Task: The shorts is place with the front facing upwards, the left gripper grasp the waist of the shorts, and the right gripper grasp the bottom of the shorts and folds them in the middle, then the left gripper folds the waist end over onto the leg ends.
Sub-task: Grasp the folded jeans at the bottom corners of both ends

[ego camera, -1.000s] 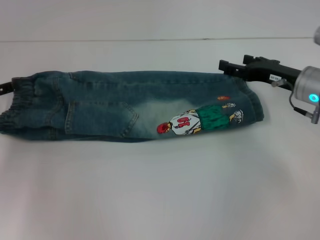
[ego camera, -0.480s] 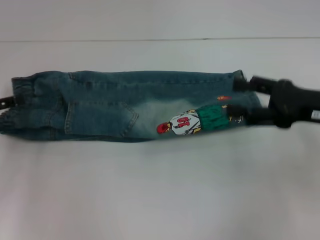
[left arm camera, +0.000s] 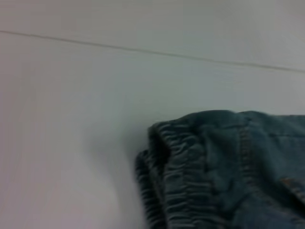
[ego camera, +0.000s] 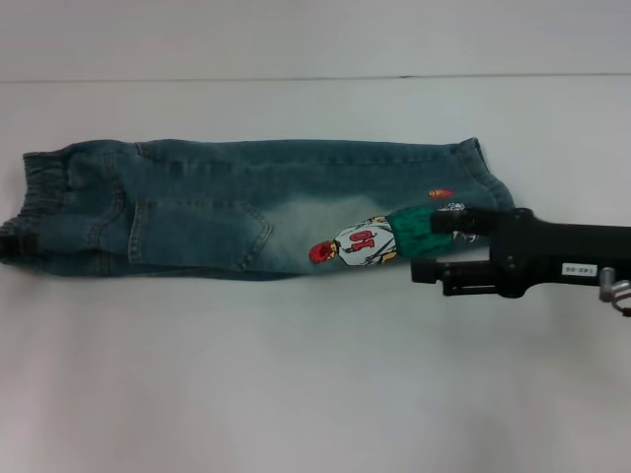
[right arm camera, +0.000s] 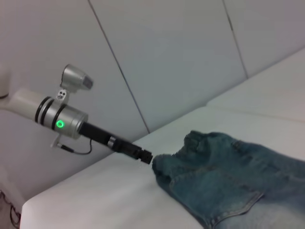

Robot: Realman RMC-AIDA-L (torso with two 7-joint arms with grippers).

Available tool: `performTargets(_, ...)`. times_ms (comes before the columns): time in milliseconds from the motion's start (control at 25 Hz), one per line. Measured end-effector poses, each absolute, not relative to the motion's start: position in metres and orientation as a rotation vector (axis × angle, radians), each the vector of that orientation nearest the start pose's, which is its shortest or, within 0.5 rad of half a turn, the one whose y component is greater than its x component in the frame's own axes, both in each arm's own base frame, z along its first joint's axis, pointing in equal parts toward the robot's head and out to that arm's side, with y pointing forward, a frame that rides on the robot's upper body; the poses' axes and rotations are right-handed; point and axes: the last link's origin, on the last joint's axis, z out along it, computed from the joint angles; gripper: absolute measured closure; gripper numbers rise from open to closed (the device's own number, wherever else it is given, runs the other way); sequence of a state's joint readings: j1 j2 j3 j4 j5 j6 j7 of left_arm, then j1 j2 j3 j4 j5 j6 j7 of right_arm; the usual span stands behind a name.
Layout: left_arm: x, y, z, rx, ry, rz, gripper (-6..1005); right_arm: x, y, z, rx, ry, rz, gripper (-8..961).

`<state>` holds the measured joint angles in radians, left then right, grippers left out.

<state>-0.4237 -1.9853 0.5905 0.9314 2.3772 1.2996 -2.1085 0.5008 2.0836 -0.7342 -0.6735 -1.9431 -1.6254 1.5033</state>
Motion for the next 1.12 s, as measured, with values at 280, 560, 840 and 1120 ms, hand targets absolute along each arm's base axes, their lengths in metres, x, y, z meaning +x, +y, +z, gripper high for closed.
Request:
performTargets(280, -0.367, 0.342, 0.093, -2.066, -1.331, -0.091, 172, 0.255, 0.323, -0.01, -2.748, 0.794, 0.786, 61)
performTargets(560, -0.357, 0.348, 0.075, -2.109, -1.241, -0.034, 217, 0.255, 0.325, -0.012, -2.747, 0.8, 0.783, 78)
performTargets(840, -0.354, 0.351, 0.071, -2.133, -1.209, -0.011, 486, 0.254, 0.325, -0.014, -2.752, 0.813, 0.782, 96)
performTargets(1120, -0.351, 0.348, 0.069, -2.161, -1.213, -0.003, 621, 0.256, 0.324, -0.017, -2.743, 0.83, 0.779, 114)
